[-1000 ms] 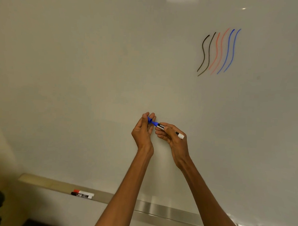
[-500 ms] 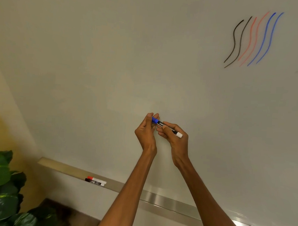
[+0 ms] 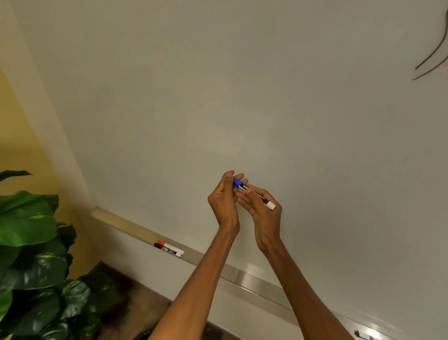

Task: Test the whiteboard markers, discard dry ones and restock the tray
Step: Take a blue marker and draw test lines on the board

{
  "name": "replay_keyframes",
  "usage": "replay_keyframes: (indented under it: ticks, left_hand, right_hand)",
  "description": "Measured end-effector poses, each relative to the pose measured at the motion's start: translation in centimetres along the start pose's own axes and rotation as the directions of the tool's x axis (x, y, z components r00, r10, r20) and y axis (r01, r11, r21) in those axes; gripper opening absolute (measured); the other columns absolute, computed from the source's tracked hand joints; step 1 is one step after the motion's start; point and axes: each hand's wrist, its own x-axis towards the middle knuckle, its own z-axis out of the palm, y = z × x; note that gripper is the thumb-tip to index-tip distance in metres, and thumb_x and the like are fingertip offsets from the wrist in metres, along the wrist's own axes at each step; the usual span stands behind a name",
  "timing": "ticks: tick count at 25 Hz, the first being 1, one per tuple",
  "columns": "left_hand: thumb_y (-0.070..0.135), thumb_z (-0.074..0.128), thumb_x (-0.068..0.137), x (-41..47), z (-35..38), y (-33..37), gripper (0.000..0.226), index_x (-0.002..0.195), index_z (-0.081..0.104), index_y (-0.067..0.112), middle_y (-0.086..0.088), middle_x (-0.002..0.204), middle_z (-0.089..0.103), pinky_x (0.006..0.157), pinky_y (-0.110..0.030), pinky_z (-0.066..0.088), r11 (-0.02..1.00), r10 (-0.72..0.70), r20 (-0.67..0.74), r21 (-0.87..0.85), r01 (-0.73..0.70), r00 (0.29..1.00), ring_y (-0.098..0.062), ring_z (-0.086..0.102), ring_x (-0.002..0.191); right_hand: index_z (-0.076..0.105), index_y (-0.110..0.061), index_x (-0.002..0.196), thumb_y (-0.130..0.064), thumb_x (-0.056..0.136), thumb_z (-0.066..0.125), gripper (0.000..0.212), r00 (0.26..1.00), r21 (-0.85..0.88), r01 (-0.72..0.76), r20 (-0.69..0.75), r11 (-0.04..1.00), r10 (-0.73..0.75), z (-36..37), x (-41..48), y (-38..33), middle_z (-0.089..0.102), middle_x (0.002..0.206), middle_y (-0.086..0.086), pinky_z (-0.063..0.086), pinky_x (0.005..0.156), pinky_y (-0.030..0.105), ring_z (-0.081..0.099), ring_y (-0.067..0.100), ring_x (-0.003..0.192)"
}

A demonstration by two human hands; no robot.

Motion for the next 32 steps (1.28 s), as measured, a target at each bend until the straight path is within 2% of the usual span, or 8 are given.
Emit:
replay_keyframes:
  ticks: [6,10,13,16,19,25,29,32]
  left_hand:
    - [0.022,0.056,0.1,2.8,-5.4,-0.3,0.024,0.114,0.07,0.008,-0.006,0.097,0.077,0.081,-0.029,0.06,0.986,0.019,-0.02,0.164,-0.015,1.0,-0.023,0.075,0.091]
    - [0.02,0.057,0.099,5.1,-9.5,-0.5,0.025,0.115,0.07,0.005,-0.01,0.1,0.077,0.088,-0.034,0.058,0.98,-0.012,-0.107,0.194,0.033,0.994,-0.022,0.074,0.095]
    - [0.019,0.06,0.098,6.7,-12.9,-1.0,0.024,0.114,0.07,0.004,-0.01,0.1,0.077,0.091,-0.033,0.058,0.972,-0.023,-0.219,0.225,0.073,0.976,-0.018,0.074,0.094]
    - [0.013,0.061,0.096,7.8,-16.4,-2.0,0.019,0.111,0.072,0.005,-0.012,0.1,0.076,0.09,-0.032,0.058,0.957,-0.038,-0.279,0.267,0.116,0.96,-0.019,0.074,0.094]
    - [0.012,0.064,0.095,8.7,-19.5,-3.2,0.014,0.104,0.074,0.008,-0.01,0.098,0.076,0.087,-0.032,0.06,0.942,-0.074,-0.339,0.285,0.178,0.938,-0.022,0.074,0.095]
    - [0.018,0.069,0.092,10.8,-25.1,-5.6,0.01,0.098,0.077,0.014,-0.002,0.091,0.076,0.084,-0.032,0.06,0.868,-0.133,-0.457,0.375,0.326,0.88,-0.023,0.073,0.093]
    - [0.027,0.06,0.098,11.9,-27.9,-6.5,0.016,0.097,0.075,0.021,-0.004,0.099,0.076,0.085,-0.028,0.058,0.827,-0.161,-0.48,0.411,0.383,0.863,-0.019,0.073,0.088]
    - [0.028,0.054,0.101,12.5,-30.4,-7.1,0.024,0.111,0.072,0.015,-0.003,0.107,0.074,0.095,-0.029,0.054,0.765,-0.22,-0.464,0.464,0.447,0.858,-0.015,0.074,0.089]
  right_hand:
    - [0.066,-0.001,0.115,-0.01,0.092,0.064,0.025,0.988,-0.004,-0.13,0.085,0.991,0.13,1.6,0.0,3.7,0.074,0.107,0.016,0.059,0.086,0.037,0.072,0.033,0.096]
    - [0.069,-0.009,0.114,-0.017,0.092,0.066,0.023,0.968,-0.116,-0.217,0.106,0.969,0.229,2.3,-0.3,7.3,0.074,0.108,0.011,0.059,0.085,0.036,0.073,0.03,0.095]
    - [0.071,-0.019,0.107,-0.019,0.092,0.068,0.016,0.971,-0.308,-0.188,0.081,0.933,0.223,2.1,-0.4,10.9,0.076,0.098,0.004,0.06,0.08,0.032,0.073,0.024,0.087]
    - [0.072,-0.024,0.105,-0.02,0.092,0.068,0.015,0.963,-0.531,-0.125,0.138,0.838,0.232,2.0,-0.3,14.4,0.075,0.093,-0.005,0.059,0.081,0.029,0.071,0.016,0.085]
    - [0.071,-0.016,0.113,-0.009,0.09,0.067,0.024,0.936,-0.678,-0.071,0.208,0.732,0.284,1.6,-0.3,17.6,0.072,0.1,-0.004,0.056,0.084,0.022,0.068,0.008,0.089]
    - [0.073,-0.012,0.112,-0.011,0.09,0.068,0.022,0.919,-0.878,0.142,0.288,0.456,0.269,1.3,-0.2,23.5,0.068,0.101,0.003,0.037,0.074,0.001,0.061,0.01,0.088]
    - [0.072,-0.012,0.113,-0.013,0.093,0.065,0.022,0.929,-0.917,0.204,0.292,0.343,0.228,1.9,0.0,27.2,0.07,0.102,0.005,0.041,0.08,0.014,0.062,0.018,0.093]
    - [0.071,-0.011,0.116,-0.013,0.095,0.062,0.023,0.935,-0.936,0.209,0.277,0.283,0.224,2.3,0.4,29.8,0.068,0.104,0.005,0.043,0.082,0.019,0.061,0.02,0.096]
